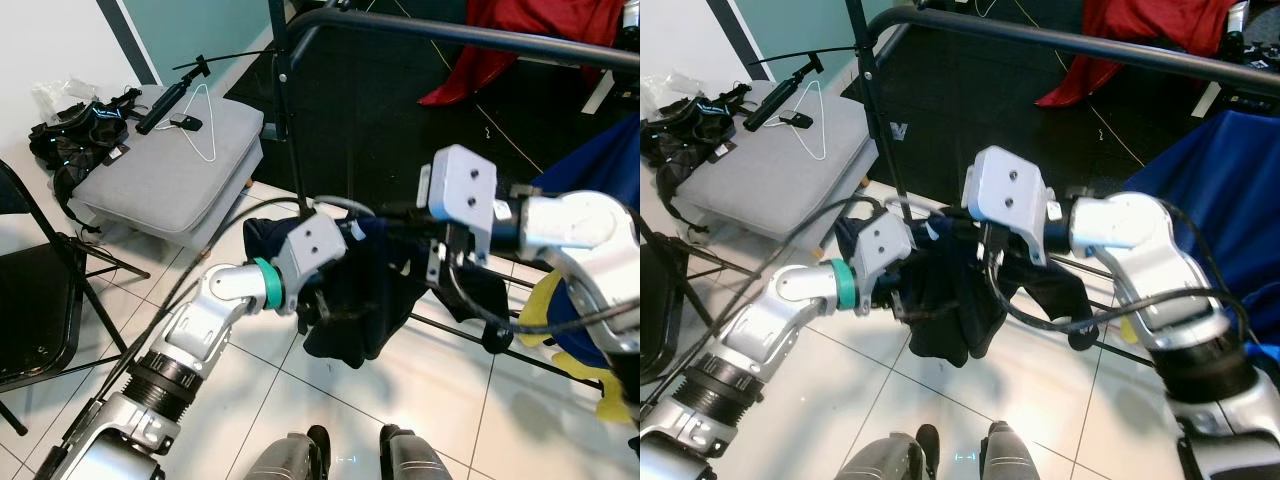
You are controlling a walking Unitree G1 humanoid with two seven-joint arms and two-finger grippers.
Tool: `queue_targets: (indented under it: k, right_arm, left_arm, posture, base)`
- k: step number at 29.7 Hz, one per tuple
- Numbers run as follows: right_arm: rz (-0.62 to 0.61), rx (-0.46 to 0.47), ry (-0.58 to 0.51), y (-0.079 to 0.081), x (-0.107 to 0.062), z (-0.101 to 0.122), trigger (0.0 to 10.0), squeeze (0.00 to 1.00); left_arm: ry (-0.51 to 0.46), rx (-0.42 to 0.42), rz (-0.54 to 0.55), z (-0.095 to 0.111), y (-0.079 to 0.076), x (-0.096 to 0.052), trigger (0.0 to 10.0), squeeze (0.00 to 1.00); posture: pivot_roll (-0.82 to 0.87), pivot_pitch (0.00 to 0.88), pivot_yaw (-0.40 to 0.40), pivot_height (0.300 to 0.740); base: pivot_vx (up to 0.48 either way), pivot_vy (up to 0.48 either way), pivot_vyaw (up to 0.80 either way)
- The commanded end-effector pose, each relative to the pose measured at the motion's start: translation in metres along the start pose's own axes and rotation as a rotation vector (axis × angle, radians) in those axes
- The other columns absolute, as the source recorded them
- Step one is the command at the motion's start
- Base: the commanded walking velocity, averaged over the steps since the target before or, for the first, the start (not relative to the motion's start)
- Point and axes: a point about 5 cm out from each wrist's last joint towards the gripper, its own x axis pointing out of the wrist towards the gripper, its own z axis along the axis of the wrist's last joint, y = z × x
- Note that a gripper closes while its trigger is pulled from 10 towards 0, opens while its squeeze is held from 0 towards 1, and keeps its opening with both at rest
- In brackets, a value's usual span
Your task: Hang hanger
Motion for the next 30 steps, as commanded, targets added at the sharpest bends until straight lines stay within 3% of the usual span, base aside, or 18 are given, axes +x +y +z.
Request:
queue_targets:
  k: [1,10,16,19,30]
  right_arm:
    - [0.044,-0.010,-0.035,0.007,0.001,0.007,0.0,0.00]
    - [0.064,-0.014,-0.007,0.008,-0.004,0.004,0.0,0.00]
    - [0.085,-0.013,-0.023,0.010,-0.005,0.009,0.0,0.00]
    - [0.122,-0.017,-0.010,0.014,-0.003,0.008,0.0,0.00]
    - [0.184,-0.013,0.017,0.025,0.000,0.004,0.0,0.00]
  left_arm:
    - [0.014,0.022,0.043,-0.005,0.004,-0.006,10.0,0.00]
    - [0.045,0.064,0.002,-0.011,0.008,-0.025,10.0,0.00]
    - [0.051,0.078,0.056,-0.015,0.014,-0.023,10.0,0.00]
    - [0.008,0.086,0.071,-0.007,0.015,-0.016,10.0,0.00]
    - [-0.023,0.112,0.115,0.000,0.023,-0.018,10.0,0.00]
  posture:
    - [-0.19,0.125,0.166,0.740]
    - [-0.18,0.113,0.169,0.740]
    - [-0.19,0.114,0.171,0.740]
    - [-0.19,0.116,0.174,0.740]
    - [-0.19,0.120,0.176,0.740]
  base:
    - [0.000,0.000,0.00]
    - [0.000,0.000,0.00]
    - [0.000,0.000,0.00]
    - [0.000,0.000,0.00]
    - [0.000,0.000,0.00]
